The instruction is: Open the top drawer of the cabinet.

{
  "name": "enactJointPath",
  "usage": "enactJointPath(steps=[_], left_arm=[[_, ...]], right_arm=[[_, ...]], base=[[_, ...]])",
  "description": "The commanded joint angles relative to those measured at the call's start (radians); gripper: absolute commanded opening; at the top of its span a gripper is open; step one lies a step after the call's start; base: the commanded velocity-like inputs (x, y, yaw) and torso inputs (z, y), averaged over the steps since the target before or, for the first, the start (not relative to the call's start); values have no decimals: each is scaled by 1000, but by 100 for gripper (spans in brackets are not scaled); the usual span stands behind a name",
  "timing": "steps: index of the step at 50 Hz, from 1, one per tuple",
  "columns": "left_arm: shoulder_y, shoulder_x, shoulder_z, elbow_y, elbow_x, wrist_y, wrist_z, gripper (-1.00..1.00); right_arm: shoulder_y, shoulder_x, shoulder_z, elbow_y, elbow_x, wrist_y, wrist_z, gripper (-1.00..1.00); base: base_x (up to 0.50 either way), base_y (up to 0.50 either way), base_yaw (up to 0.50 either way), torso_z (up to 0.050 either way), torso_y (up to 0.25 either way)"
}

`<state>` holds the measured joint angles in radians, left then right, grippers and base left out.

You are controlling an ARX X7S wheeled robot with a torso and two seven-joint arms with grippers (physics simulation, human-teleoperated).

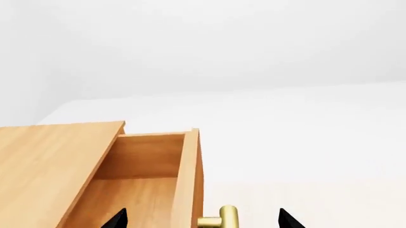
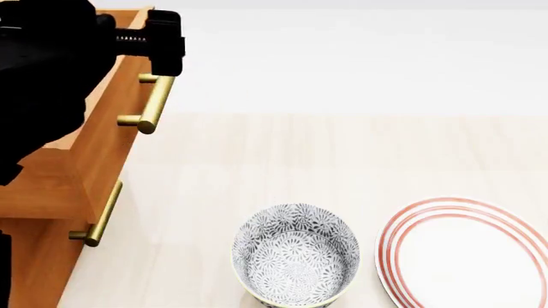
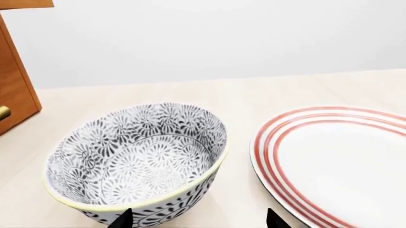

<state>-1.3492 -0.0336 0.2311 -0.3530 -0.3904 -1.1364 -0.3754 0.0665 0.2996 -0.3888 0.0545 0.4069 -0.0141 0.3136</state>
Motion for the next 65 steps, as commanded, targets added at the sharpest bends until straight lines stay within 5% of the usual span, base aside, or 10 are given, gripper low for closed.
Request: enactJointPath(steps=[1, 40, 65], left_arm=[[-42, 26, -91, -134, -112, 0, -64, 100], [-158, 21, -197, -332, -403, 1, -286, 100], [-260, 4, -232, -591, -447, 133, -363, 100]], right_arm=[[2, -18, 19, 11, -16, -7, -23, 100], [7, -13, 8, 17, -6, -5, -17, 100], [14, -9, 8, 19, 9, 0, -11, 100]], base=[[0, 0, 0, 0, 0], [0, 0, 0, 0, 0], [0, 0, 0, 0, 0]])
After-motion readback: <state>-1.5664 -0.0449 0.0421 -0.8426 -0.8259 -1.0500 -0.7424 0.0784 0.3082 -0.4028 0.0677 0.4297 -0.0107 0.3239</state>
